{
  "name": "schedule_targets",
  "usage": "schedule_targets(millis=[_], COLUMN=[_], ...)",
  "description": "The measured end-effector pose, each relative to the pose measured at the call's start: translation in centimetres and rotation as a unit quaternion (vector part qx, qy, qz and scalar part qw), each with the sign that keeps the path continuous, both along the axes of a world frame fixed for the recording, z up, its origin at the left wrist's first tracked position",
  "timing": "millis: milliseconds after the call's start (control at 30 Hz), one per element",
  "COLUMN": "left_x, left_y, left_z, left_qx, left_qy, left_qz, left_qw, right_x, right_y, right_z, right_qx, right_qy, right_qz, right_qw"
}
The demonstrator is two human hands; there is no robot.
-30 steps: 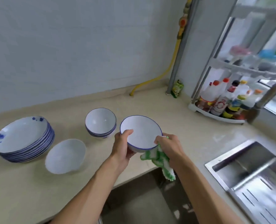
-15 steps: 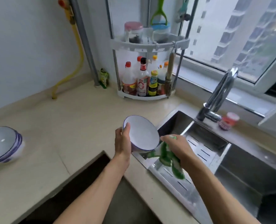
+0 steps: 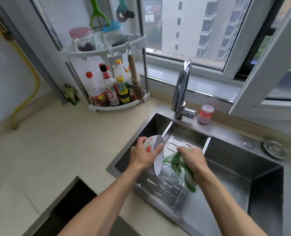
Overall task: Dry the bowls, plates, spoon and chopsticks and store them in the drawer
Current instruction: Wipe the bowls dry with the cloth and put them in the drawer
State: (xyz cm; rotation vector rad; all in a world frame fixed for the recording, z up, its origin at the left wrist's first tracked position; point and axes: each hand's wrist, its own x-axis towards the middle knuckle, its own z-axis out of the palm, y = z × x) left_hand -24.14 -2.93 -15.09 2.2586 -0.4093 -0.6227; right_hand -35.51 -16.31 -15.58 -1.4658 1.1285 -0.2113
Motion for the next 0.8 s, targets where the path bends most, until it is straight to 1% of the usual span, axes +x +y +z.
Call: schedule_targets(millis=[100, 167, 233, 300, 367, 433, 500, 533, 567, 600, 633, 667, 700, 733, 800], left_x=[0.4, 0.8, 1.1, 1.4, 1.8, 2.1, 2.9, 3.4, 4.0, 4.6, 4.9, 5.1, 5.2, 5.2, 5.1], left_y=[-0.7, -1.2, -1.4, -1.5, -1.5, -1.7, -1.7, -1.4, -1.0, -0.5, 0.0, 0.3, 0.5, 0.6, 0.5], left_z=[0.1, 0.2, 0.8, 1.4, 1.5, 1.5, 1.4, 1.8, 2.2, 2.6, 2.8, 2.9, 2.7, 2.6, 2.3], left_qx=[0.005, 0.006, 0.009, 0.019, 0.017, -0.003, -0.027, -0.030, -0.030, -0.029, -0.029, -0.029, -0.027, -0.026, -0.041], left_qy=[-0.012, -0.015, -0.025, -0.029, -0.018, 0.004, 0.016, 0.016, 0.021, 0.028, 0.029, 0.021, 0.004, -0.016, -0.029], left_qz=[-0.015, -0.016, -0.019, -0.028, -0.023, 0.000, 0.034, 0.041, 0.040, 0.036, 0.027, 0.020, 0.024, 0.047, 0.106], left_qw=[1.000, 1.000, 0.999, 0.999, 0.999, 1.000, 0.999, 0.999, 0.999, 0.999, 0.999, 0.999, 0.999, 0.998, 0.993], right_x=[-0.3, -0.4, -0.3, -0.1, 0.7, 1.4, 1.9, 2.2, 2.3, 2.4, 2.5, 2.6, 3.1, 3.6, 4.7], right_y=[-0.5, -0.5, 0.0, 0.4, 1.6, 3.8, 5.9, 6.5, 6.6, 6.0, 5.3, 4.8, 4.7, 5.2, 7.0], right_z=[-0.5, -0.5, -0.1, 0.2, 0.4, 1.0, 0.9, 0.3, -0.3, -1.2, -2.1, -2.5, -2.7, -2.4, -1.2], right_qx=[0.008, 0.020, 0.056, 0.089, 0.100, 0.084, 0.002, -0.052, -0.126, -0.214, -0.286, -0.331, -0.341, -0.317, -0.174], right_qy=[-0.002, -0.019, -0.058, -0.116, -0.169, -0.194, -0.190, -0.165, -0.117, -0.053, 0.008, 0.046, 0.056, 0.031, -0.081], right_qz=[-0.003, 0.003, 0.005, 0.015, 0.078, 0.185, 0.306, 0.366, 0.427, 0.479, 0.509, 0.520, 0.514, 0.499, 0.451], right_qw=[1.000, 1.000, 0.997, 0.989, 0.977, 0.960, 0.933, 0.914, 0.888, 0.850, 0.811, 0.786, 0.785, 0.806, 0.872])
